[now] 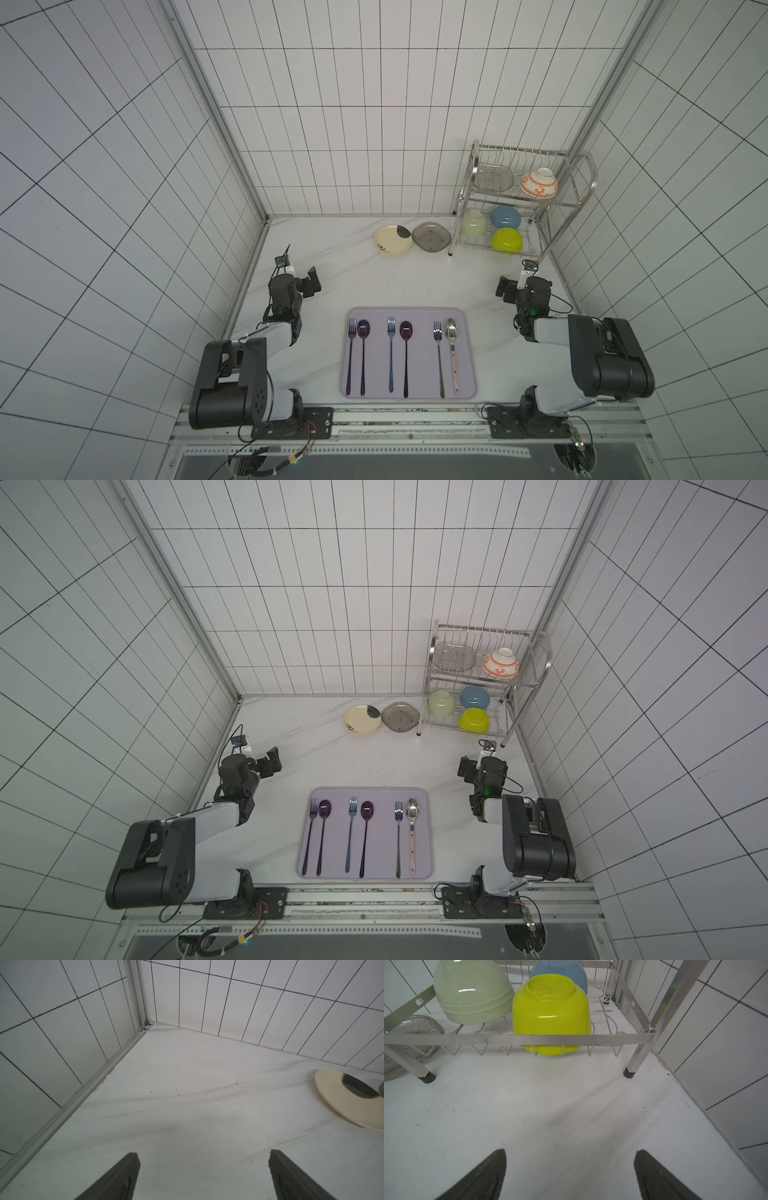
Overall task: Set the spoon and fork side by side
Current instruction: Reset both arms
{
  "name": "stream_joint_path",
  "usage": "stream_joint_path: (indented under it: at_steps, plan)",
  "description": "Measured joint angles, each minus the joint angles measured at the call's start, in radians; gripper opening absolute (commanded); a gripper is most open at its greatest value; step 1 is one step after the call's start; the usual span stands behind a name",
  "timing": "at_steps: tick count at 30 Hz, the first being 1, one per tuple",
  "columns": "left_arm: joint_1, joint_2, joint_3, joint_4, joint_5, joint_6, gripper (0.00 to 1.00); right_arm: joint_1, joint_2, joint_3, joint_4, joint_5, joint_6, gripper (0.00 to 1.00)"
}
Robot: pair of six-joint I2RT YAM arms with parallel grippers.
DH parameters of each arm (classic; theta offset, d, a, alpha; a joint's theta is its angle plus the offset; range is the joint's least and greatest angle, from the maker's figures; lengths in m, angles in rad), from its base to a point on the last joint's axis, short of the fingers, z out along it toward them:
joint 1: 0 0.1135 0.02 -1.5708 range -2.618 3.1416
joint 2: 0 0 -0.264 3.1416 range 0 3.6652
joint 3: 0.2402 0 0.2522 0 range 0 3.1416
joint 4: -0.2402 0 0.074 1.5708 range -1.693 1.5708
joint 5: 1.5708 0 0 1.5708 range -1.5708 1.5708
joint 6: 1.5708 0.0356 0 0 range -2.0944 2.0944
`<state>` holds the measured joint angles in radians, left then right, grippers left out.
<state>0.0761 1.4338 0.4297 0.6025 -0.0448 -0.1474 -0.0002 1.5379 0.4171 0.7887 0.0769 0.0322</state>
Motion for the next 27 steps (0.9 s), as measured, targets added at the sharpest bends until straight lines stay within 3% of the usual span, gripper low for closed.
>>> stream_joint_path:
  at_steps: [5,16,27]
  plan:
    - [0.003,0.124,0.0,0.097,0.032,0.011,0.98,-0.001,0.0,0.003,0.0,-0.01,0.0,0.99]
    - [-0.053,0.127,0.01,0.123,-0.031,0.037,0.98,-0.001,0.0,0.003,0.0,-0.011,0.0,0.99]
    - [-0.055,0.127,0.01,0.123,-0.053,0.04,0.98,-0.001,0.0,0.003,0.0,-0.011,0.0,0.99]
